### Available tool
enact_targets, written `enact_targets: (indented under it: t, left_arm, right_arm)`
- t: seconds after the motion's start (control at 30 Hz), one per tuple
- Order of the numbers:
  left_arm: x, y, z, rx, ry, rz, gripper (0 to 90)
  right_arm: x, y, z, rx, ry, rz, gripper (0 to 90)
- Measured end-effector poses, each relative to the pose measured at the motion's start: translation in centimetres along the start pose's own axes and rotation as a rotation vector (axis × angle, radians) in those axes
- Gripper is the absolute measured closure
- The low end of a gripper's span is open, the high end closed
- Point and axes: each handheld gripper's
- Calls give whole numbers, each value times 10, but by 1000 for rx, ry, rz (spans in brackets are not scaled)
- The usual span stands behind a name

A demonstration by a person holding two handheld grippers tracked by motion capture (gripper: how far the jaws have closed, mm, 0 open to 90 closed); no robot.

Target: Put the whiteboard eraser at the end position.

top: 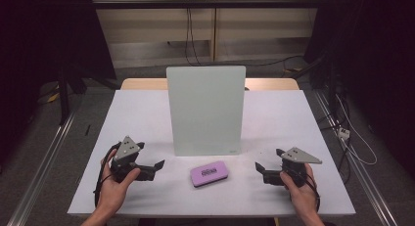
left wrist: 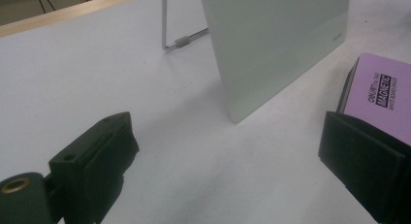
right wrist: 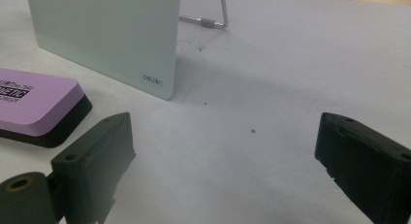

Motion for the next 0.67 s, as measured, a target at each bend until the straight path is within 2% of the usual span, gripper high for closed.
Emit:
enact_targets:
  t: [0.23,0.27,0.3,0.4,0.47,0.6,0.67]
  left_arm:
    - [-2,8,-14,-88,-45,41,58]
    - [-2,10,-15,-89,-48,46,58]
    - [-2,12,-16,-86,-47,55,58]
    - [-2,16,-22,-115,-35,45,56]
    - [-2,17,-24,-135,-32,53,56]
    - [1,17,-25,-137,-23,45,56]
    - [0,16,-24,-136,-36,40,56]
  right_arm:
    - [0,0,0,2,3,2,70]
    - [-1,0,-1,-1,2,2,69]
    - [-1,0,-1,0,3,1,69]
    - [-3,-1,-1,1,4,1,69]
    - [-4,-2,-2,6,2,-3,69]
    - [-4,-3,-2,7,1,-5,69]
    - [-3,-2,-2,13,5,5,67]
Point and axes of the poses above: each handheld gripper's, and its own axes: x roughly forward along the jaws, z roughly out of its top, y roughly to its left, and after that the axes turned 1 degree about -y, right-handed
